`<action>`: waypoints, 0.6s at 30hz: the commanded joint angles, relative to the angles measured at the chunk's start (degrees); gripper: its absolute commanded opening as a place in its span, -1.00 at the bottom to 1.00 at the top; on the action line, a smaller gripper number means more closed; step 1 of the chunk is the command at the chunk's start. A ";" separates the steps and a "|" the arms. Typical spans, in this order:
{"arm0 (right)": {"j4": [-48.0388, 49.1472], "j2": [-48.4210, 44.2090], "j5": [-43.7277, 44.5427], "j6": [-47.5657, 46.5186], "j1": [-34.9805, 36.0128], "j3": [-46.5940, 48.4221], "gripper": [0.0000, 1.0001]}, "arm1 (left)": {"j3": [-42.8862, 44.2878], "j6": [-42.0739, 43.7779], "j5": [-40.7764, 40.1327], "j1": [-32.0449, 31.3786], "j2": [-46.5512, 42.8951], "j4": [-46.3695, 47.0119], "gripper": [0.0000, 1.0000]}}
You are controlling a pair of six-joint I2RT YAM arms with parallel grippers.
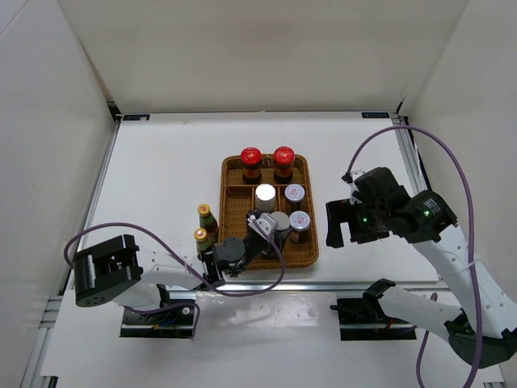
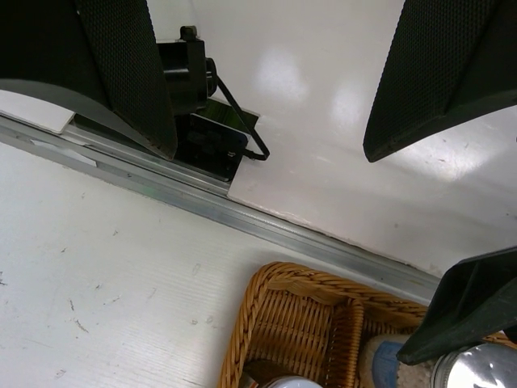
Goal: Organize the condiment bottles
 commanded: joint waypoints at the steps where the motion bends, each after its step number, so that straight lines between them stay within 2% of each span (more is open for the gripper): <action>1: -4.90 -0.44 -1.59 -1.20 -0.19 2.30 0.99 | 0.45 -2.13 -1.57 -0.39 -0.69 6.05 -0.48; 3: -4.90 -0.44 -1.59 -1.20 -0.19 1.77 0.99 | -0.07 -3.62 -1.57 -0.39 -0.69 6.05 -0.32; 4: -4.90 -0.44 -1.59 -1.20 -0.19 1.77 0.99 | -0.59 -4.41 -1.57 -0.39 -0.69 5.53 -0.17; 18: -4.90 -2.11 -2.11 0.39 -0.19 -0.43 0.99 | -3.41 -6.09 -0.34 -0.39 -3.15 1.22 0.00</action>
